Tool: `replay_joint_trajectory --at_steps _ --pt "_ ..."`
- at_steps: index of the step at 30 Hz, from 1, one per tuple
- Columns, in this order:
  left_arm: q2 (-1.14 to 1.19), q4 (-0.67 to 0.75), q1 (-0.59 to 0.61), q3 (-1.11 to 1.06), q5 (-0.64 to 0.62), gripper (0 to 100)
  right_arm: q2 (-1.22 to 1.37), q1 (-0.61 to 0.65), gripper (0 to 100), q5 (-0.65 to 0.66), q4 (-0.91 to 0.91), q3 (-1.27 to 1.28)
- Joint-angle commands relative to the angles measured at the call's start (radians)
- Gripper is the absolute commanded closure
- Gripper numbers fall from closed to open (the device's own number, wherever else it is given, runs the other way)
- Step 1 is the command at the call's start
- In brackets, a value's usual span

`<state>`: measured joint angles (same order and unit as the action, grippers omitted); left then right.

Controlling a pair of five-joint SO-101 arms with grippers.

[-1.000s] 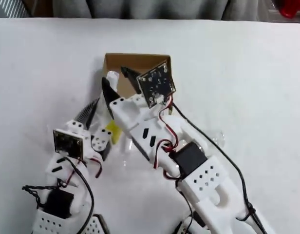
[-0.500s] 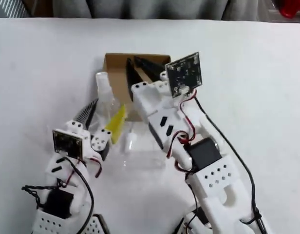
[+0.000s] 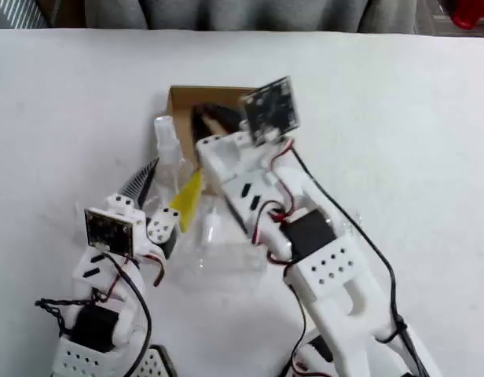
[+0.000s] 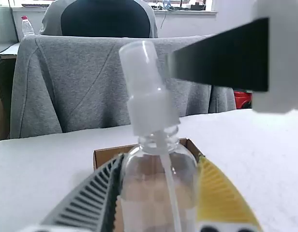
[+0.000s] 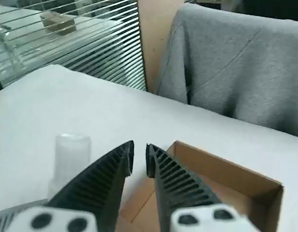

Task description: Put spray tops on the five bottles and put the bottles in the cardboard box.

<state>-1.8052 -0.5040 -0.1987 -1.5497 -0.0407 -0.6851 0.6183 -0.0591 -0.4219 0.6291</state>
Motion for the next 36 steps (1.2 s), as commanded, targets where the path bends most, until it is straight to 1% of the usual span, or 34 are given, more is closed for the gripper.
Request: replay_joint_trajectory --at_steps 1,11,18,22,24,27,30,33,36 --pt "-0.016 -0.005 -0.01 0.009 0.008 98 -0.005 0.031 98.2 -0.008 0.016 -0.048" --pt "-0.016 -0.005 -0.01 0.009 0.008 98 -0.076 0.031 98.2 -0.008 0.024 0.078" --pt "-0.016 -0.005 -0.01 0.009 0.008 98 -0.174 0.022 98.2 0.002 0.016 0.091" --pt "-0.016 -0.005 -0.005 0.009 0.002 98 -0.217 -0.041 98.3 0.0 -0.045 0.104" --pt "-0.016 0.003 0.022 0.012 0.0 98 -0.24 -0.079 98.3 -0.006 -0.091 0.132" --pt "-0.016 0.005 0.039 0.018 -0.002 98 -0.265 -0.111 98.3 -0.006 -0.094 0.21" --pt "-0.016 0.005 0.039 0.025 -0.002 98 -0.285 -0.12 98.3 -0.006 -0.058 0.302" --pt "-0.016 -0.003 0.039 0.058 -0.002 98 -0.314 -0.12 98.3 0.002 0.027 0.408" --pt "0.008 0.003 0.039 0.078 -0.002 98 -0.334 -0.094 98.3 0.003 0.137 0.519"
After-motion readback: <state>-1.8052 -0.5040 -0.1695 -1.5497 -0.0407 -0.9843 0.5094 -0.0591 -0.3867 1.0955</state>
